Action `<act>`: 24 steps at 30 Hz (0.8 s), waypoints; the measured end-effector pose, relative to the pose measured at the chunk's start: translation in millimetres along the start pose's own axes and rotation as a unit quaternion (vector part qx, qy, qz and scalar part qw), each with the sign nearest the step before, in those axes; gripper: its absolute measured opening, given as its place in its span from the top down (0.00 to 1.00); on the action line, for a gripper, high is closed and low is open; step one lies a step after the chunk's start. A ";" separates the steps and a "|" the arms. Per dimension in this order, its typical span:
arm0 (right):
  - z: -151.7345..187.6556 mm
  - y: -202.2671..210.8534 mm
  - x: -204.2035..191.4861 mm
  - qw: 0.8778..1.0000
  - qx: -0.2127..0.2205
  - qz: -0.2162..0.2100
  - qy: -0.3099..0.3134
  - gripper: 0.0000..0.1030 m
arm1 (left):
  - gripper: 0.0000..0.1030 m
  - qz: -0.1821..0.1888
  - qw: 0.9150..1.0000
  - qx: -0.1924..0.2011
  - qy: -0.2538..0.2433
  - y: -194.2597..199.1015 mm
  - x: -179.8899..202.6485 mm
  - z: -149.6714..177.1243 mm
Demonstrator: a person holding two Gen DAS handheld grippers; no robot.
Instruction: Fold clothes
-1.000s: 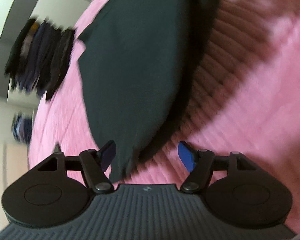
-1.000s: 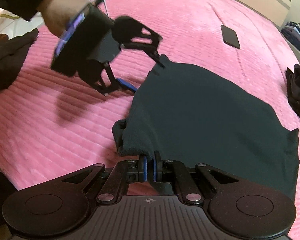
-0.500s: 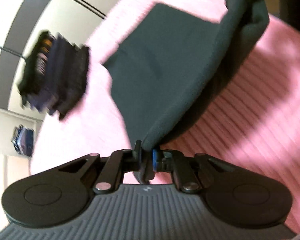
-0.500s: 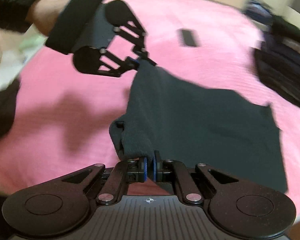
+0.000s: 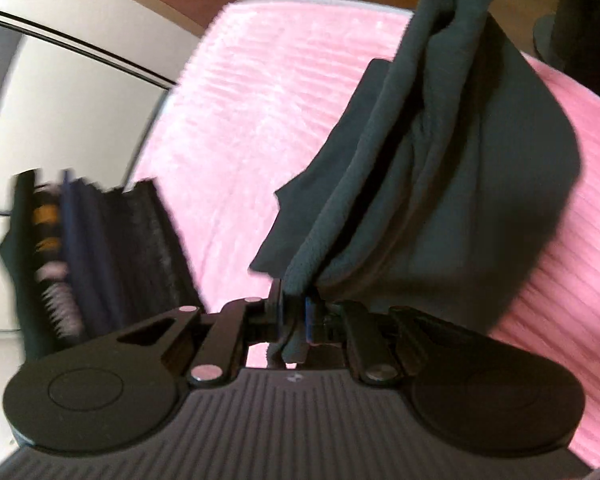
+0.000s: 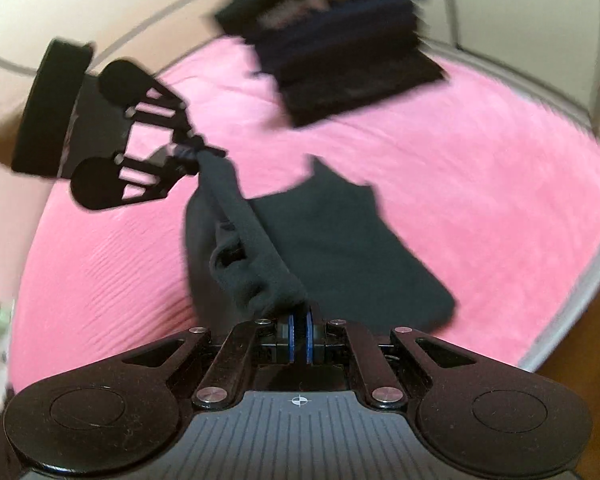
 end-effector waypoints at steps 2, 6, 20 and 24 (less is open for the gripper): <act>-1.9 -15.0 37.2 0.999 -0.012 0.006 -0.051 0.97 | 0.92 0.023 1.000 -0.009 -0.002 -38.1 -10.0 -1.1; 2.0 -41.8 93.4 0.993 -0.032 0.019 -0.113 0.97 | 0.92 0.069 0.997 -0.022 -0.004 -97.5 -12.4 3.6; 17.2 -30.6 159.1 0.970 -0.016 0.069 -0.233 0.96 | 0.64 0.017 0.959 0.006 0.282 -100.1 -72.9 55.8; 11.6 -39.1 134.1 0.974 -0.007 0.039 -0.224 0.96 | 0.67 0.001 0.921 -0.033 0.388 -90.7 -71.0 102.0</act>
Point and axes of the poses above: each gripper's, at about its wrist camera, not at the fingertips, and y roughly against the way its jaws point, x to its right, z to its underside, the point moved 9 cm from there along -y, roughly the way its jaws point, and after that the axes turned 10 degrees about x, right-handed, at the moved point
